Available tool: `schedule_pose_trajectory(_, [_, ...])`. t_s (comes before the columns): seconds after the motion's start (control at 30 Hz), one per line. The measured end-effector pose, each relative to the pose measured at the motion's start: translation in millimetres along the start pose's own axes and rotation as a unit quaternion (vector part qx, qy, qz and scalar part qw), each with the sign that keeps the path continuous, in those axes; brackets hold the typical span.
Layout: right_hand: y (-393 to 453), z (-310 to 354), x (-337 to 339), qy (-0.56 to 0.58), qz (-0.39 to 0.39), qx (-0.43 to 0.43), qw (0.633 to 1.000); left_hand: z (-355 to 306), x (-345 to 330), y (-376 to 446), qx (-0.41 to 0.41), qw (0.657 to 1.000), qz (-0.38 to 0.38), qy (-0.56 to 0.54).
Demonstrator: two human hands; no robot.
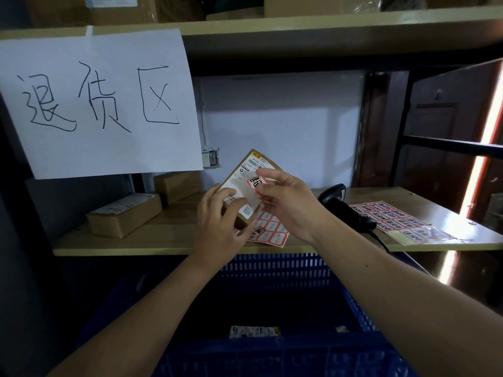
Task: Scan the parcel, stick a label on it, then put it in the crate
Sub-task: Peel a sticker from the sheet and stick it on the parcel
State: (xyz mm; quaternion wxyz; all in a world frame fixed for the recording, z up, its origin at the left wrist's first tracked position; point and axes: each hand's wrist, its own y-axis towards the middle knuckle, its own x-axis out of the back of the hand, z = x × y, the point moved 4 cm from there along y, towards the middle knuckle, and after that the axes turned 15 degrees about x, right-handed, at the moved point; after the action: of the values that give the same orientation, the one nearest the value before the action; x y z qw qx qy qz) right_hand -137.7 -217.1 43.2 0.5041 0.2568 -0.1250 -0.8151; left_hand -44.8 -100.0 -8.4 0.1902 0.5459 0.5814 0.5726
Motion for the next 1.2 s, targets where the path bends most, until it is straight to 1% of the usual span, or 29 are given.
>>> schedule_pose_trajectory(0.1, [-2,-1,0,-0.006,-0.016,-0.005,1.000,-1,0,-2,-0.005,1.000,-0.006,0.005])
schedule_pose_trajectory(0.17, [-2,-3,3,-0.017,-0.044,-0.003,0.999,-2,1,-4,-0.011,1.000,-0.017,0.013])
schedule_pose_trajectory(0.3, [-2,-6,8,-0.007,-0.088,-0.010,0.996,-7,4,-6,-0.047,0.998,-0.043,0.016])
schedule_pose_trajectory(0.43, [-2,-6,6,-0.003,-0.097,-0.016,0.995,-13,5,-8,-0.073,0.995,-0.067,0.017])
schedule_pose_trajectory(0.67, [-4,-7,4,-0.032,-0.100,-0.024,0.994,-17,6,-8,-0.085,0.994,-0.066,0.015])
schedule_pose_trajectory(0.87, [-4,-10,4,-0.058,-0.125,-0.016,0.990,-19,7,-7,-0.097,0.993,-0.065,0.030])
schedule_pose_trajectory(1.0, [-7,-11,5,-0.051,-0.140,-0.012,0.989,-22,8,-8,-0.120,0.989,-0.080,0.030])
schedule_pose_trajectory(1.2, [-14,-9,3,-0.058,-0.154,0.000,0.986,-26,12,-11,-0.126,0.988,-0.086,0.030])
